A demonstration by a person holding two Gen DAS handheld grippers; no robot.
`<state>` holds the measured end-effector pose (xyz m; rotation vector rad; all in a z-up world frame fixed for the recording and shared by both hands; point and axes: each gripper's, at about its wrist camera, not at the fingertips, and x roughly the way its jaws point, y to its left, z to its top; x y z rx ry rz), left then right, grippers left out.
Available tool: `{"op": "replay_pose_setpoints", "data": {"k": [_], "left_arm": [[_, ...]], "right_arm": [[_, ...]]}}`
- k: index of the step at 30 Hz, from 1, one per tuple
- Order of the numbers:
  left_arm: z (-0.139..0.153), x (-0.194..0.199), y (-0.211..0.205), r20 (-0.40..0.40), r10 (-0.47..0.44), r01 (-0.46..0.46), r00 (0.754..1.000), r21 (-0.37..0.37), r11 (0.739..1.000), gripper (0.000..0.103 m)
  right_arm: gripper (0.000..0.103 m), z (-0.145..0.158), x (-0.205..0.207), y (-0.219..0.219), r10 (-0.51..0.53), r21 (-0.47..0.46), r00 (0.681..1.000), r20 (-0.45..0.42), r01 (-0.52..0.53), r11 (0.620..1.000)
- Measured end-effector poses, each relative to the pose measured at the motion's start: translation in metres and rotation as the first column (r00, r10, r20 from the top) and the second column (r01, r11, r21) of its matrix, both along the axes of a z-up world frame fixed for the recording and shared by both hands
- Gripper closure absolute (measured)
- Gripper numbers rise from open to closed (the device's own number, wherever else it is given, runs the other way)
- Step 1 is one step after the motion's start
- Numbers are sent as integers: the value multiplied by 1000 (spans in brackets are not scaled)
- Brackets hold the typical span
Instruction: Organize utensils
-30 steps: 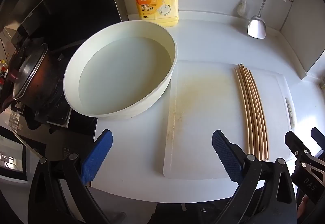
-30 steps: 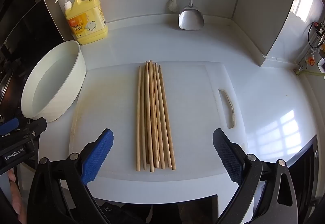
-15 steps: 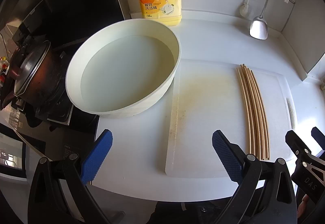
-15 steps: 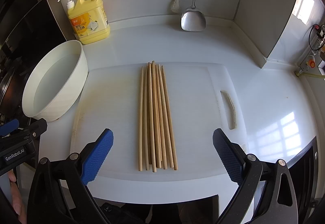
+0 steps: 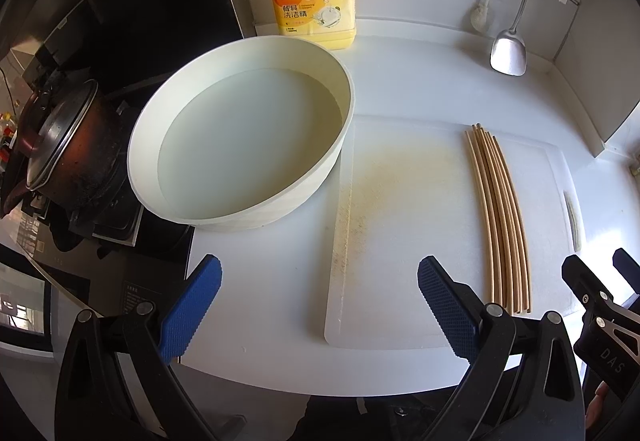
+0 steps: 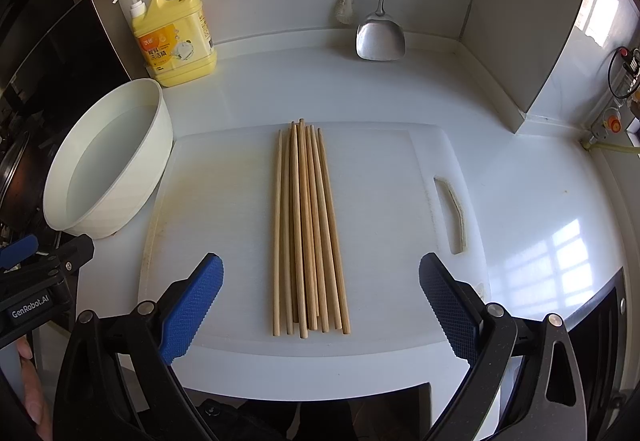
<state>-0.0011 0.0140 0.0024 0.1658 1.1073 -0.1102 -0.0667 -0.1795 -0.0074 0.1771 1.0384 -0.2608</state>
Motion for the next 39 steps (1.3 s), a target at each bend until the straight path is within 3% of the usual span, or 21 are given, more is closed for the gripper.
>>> {"op": "replay_pose_setpoints", "data": {"k": [39], "left_arm": [[-3,-3,-5,-2,5,-5,1000,-1,1000,6]], "right_arm": [[9,0,-1,3,1,1,1000,3,-1,1000]]}}
